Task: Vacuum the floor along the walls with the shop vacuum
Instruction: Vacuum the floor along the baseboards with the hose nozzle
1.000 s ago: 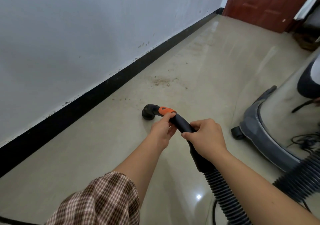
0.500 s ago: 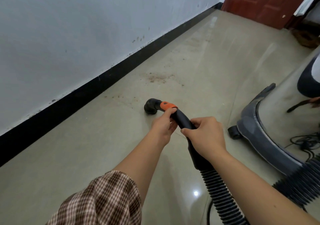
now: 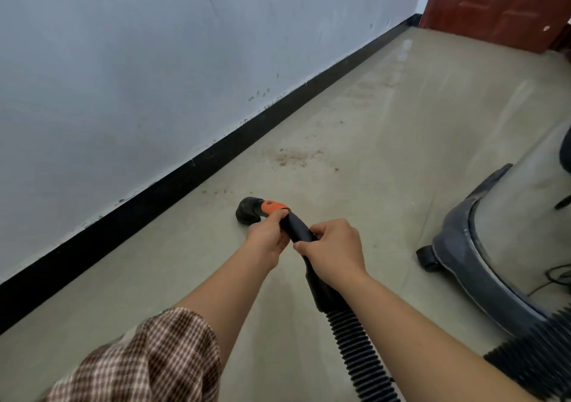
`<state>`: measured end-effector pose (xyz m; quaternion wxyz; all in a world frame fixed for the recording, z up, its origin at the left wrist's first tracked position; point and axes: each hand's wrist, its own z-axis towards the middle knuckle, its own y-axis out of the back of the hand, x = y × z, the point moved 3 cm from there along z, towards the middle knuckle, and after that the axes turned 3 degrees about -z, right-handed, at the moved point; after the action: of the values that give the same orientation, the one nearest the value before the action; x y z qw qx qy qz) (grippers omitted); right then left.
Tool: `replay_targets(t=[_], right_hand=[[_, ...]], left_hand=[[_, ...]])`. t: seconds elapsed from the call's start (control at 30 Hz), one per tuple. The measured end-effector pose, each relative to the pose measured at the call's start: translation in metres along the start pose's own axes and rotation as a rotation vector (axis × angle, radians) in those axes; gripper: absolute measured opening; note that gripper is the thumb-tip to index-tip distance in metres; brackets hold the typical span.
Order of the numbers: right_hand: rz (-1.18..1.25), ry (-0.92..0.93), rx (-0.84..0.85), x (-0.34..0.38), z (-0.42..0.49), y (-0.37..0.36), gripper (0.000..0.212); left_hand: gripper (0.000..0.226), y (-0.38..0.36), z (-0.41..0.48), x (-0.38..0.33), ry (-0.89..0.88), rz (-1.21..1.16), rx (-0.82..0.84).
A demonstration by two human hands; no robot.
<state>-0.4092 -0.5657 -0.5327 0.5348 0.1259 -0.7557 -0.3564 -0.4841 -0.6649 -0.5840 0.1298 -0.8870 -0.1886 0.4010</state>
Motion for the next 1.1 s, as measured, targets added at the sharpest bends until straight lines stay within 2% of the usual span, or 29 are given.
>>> replay_targets(t=[0.2, 0.37, 0.5, 0.63, 0.97, 1.1], right_hand=[[0.031, -0.001, 0.063, 0.015, -0.001, -0.004, 0.015], [0.036, 0.004, 0.087, 0.026, 0.011, -0.020, 0.027], [0.005, 0.023, 0.063, 0.027, 0.022, -0.030, 0.018], [-0.013, 0.053, 0.041, 0.037, 0.027, -0.039, 0.022], [0.001, 0.086, 0.050, 0.067, 0.032, -0.077, 0.011], [0.029, 0.092, 0.043, 0.069, 0.032, -0.094, 0.017]], left_hand=[[0.017, 0.005, -0.015, -0.025, 0.023, 0.086, -0.101], [0.018, 0.022, 0.000, -0.038, 0.020, 0.106, -0.087], [0.020, 0.030, 0.016, -0.036, -0.017, 0.057, -0.095], [0.010, 0.040, 0.030, -0.041, -0.035, -0.005, -0.069], [0.018, 0.072, 0.048, -0.066, -0.066, -0.122, -0.066], [0.020, 0.082, 0.054, -0.074, -0.081, -0.116, -0.075]])
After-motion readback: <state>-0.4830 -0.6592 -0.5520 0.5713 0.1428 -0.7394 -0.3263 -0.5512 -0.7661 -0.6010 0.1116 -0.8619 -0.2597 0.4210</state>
